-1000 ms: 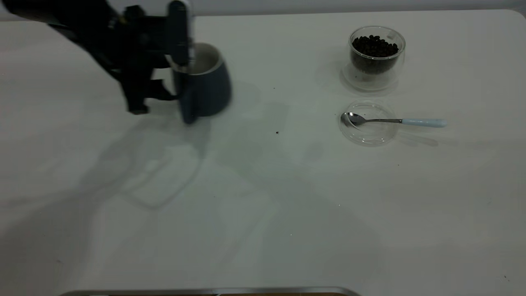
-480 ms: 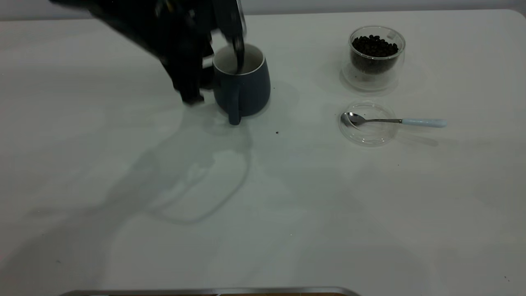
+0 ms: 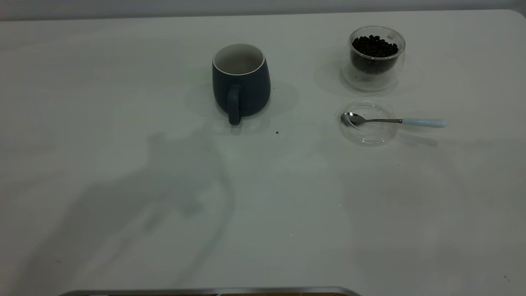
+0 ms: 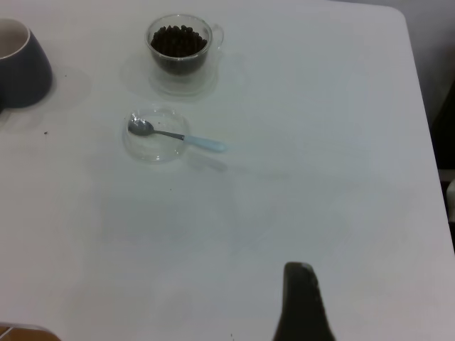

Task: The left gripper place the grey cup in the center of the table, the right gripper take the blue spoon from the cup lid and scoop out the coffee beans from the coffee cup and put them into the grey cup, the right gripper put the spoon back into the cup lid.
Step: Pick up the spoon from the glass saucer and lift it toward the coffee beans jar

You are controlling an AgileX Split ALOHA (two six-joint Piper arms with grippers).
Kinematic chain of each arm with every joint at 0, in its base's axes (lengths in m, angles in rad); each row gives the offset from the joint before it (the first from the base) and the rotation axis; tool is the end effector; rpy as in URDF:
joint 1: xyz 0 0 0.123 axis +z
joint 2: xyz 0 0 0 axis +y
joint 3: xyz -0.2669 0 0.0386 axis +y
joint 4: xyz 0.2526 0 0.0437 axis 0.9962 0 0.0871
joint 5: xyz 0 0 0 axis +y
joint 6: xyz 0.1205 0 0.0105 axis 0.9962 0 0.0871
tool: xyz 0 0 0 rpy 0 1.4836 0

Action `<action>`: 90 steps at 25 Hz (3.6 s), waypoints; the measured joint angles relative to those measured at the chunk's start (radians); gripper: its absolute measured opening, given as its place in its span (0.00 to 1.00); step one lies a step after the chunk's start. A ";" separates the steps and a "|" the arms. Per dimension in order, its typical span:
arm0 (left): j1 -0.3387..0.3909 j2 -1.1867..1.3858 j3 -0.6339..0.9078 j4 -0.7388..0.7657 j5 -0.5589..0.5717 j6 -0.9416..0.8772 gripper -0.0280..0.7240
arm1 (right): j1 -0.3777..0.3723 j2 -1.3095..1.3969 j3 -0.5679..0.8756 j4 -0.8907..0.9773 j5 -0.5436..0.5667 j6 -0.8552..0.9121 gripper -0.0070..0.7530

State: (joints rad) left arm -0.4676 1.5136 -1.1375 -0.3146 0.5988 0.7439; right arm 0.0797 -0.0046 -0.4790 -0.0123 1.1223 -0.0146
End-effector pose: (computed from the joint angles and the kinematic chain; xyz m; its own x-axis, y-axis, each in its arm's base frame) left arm 0.3043 -0.1773 0.2489 -0.3497 0.6872 -0.6367 0.7974 0.5751 0.1829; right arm 0.0392 0.0018 0.2531 -0.5208 -0.0616 -0.8515 -0.0806 0.9965 -0.0228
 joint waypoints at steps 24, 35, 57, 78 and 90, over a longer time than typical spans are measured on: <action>0.001 -0.670 0.233 0.382 0.567 -0.800 0.79 | 0.000 -0.001 0.000 0.000 0.000 0.001 0.75; 0.000 -1.088 0.576 0.328 0.561 -0.744 0.79 | 0.000 -0.001 0.000 0.000 0.000 0.001 0.75; 0.180 -1.369 0.655 0.323 0.530 -0.744 0.79 | 0.000 -0.001 0.000 0.000 0.000 0.000 0.75; 0.483 -1.531 0.655 0.323 0.536 -0.744 0.79 | 0.000 -0.001 0.000 0.000 0.000 0.001 0.75; 0.483 -1.531 0.655 0.323 0.536 -0.737 0.79 | 0.000 -0.001 0.000 0.000 0.000 0.001 0.75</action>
State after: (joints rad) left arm 0.0154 -0.0175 -0.4830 0.0082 1.1351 0.0065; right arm 0.0797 -0.0053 -0.4790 -0.0123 1.1223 -0.0138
